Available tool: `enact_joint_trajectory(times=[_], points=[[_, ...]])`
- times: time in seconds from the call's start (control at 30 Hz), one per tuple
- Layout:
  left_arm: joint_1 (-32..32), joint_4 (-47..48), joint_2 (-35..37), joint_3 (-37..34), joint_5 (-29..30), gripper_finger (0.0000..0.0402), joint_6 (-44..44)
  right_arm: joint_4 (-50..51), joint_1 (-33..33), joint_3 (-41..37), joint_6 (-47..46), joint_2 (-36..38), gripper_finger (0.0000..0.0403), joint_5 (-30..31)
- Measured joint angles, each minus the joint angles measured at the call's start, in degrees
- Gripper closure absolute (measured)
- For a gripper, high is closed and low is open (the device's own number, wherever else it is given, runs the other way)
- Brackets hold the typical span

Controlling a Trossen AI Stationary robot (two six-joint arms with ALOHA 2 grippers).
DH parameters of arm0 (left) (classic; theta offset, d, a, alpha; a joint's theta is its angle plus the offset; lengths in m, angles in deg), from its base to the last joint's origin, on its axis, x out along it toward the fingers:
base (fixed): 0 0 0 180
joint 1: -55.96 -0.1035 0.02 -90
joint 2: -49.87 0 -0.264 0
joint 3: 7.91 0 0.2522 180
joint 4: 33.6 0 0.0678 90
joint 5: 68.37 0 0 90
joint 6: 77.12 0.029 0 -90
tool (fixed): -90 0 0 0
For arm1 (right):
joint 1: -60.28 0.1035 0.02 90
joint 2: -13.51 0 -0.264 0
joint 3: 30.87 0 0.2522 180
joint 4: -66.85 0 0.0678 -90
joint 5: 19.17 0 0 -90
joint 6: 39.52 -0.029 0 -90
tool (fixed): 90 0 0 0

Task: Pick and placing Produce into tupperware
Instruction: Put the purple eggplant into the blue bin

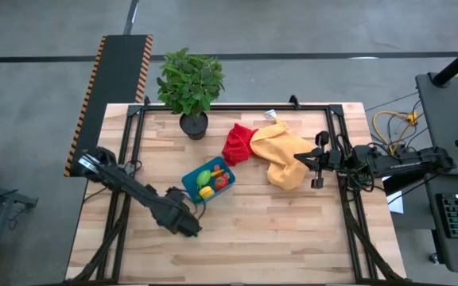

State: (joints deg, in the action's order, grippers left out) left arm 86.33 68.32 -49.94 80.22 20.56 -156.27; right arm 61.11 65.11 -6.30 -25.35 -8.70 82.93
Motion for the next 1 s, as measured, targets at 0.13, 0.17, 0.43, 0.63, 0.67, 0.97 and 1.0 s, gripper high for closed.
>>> enact_joint_trajectory(times=[0.13,0.17,0.43,0.63,0.67,0.97,1.0], points=[[0.4,-5.8,-1.8,0.0,-1.4,0.0073,0.1,0.0,0.0,0.0,0.0,0.0,0.0394,0.0],[0.5,-8.2,-2.0,0.0,-1.4,0.0073,0.2,0.0,0.0,0.0,0.0,0.0,0.0394,0.0],[1.2,-13.8,-5.0,-0.3,-1.7,0.0073,0.0,0.0,0.0,0.0,0.0,0.0,0.0394,0.0],[1.6,-14.3,-6.1,-2.7,-5.8,0.0073,-0.1,0.0,0.0,0.0,0.0,0.0,0.0394,0.0],[1.8,-14.7,-6.1,-3.2,-6.0,0.0073,-0.1,0.0,0.0,0.0,0.0,0.0,0.0394,0.0],[2.6,-18.2,-6.0,-6.8,-5.9,0.0073,0.0,0.0,0.0,0.0,0.0,0.0,0.0394,0.0],[2.6,-19.3,-6.0,-7.5,-5.9,0.0073,0.0,0.0,0.0,0.0,0.0,0.0,0.0394,0.0]])
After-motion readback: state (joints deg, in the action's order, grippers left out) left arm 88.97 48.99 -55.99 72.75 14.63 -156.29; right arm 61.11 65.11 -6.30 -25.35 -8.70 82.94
